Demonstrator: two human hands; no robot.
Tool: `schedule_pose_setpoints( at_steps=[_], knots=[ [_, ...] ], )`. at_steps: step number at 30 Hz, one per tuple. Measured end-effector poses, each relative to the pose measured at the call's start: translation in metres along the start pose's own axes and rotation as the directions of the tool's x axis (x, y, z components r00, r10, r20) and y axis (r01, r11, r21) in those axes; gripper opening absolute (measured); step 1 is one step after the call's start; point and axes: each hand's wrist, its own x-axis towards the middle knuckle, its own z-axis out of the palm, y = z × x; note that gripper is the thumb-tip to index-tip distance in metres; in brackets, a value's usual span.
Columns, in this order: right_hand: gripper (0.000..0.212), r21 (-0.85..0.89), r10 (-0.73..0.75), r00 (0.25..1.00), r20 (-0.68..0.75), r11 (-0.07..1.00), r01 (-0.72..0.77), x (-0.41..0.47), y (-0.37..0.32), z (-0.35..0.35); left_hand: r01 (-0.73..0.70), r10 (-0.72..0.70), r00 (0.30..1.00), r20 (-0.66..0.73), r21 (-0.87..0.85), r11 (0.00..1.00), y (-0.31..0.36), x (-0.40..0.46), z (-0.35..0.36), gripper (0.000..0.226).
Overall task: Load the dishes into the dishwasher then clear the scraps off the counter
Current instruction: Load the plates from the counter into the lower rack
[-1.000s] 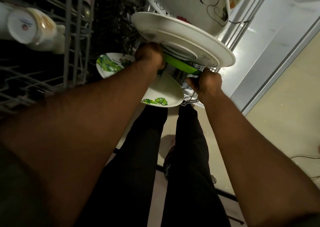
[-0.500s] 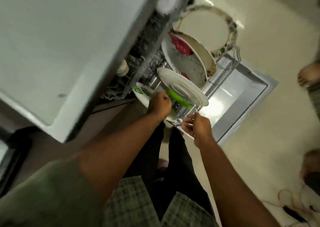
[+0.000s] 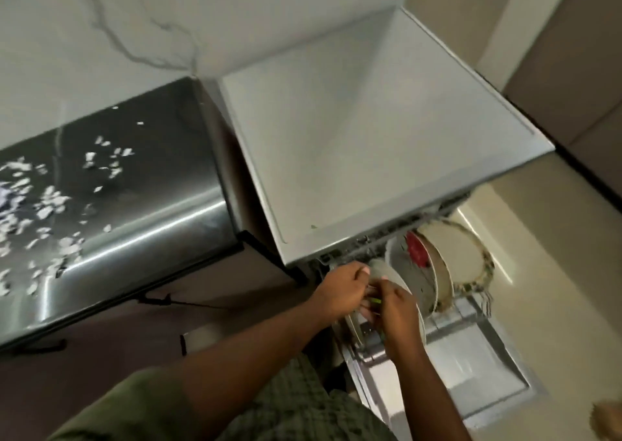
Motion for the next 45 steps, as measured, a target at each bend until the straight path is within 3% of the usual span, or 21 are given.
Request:
schedule_pose_setpoints(
  at_steps=[6, 15, 24, 32, 39, 45],
  knots=[
    [0.039, -0.126, -0.186, 0.972, 0.143, 0.971, 0.204, -0.032, -0.065, 0.032, -0.118, 0.086, 0.991, -0.101, -0.372, 0.921, 0.016, -0.034, -0.062, 0.027],
    [0.035, -0.217, -0.3, 0.908, 0.293, 0.904, 0.369, -0.056, -0.093, 0.127, -0.27, 0.095, 0.926, -0.367, -0.464, 0.844, -0.017, -0.066, -0.144, 0.029],
    [0.039, -0.327, -0.219, 0.82, 0.529, 0.839, 0.435, -0.093, -0.08, 0.244, -0.345, 0.018, 0.866, -0.499, -0.572, 0.744, -0.103, -0.096, -0.234, 0.028],
    [0.037, -0.354, -0.164, 0.774, 0.611, 0.818, 0.453, -0.119, -0.046, 0.354, -0.356, -0.028, 0.792, -0.609, -0.499, 0.79, -0.19, -0.122, -0.308, 0.025],
    [0.033, -0.416, -0.054, 0.736, 0.675, 0.796, 0.439, -0.14, 0.001, 0.436, -0.212, -0.09, 0.731, -0.676, -0.351, 0.912, -0.271, -0.161, -0.359, 0.022],
    [0.032, -0.484, 0.014, 0.654, 0.756, 0.684, 0.546, -0.141, 0.024, 0.493, -0.143, -0.301, 0.625, -0.721, -0.485, 0.863, -0.312, -0.177, -0.381, 0.033]
  ],
)
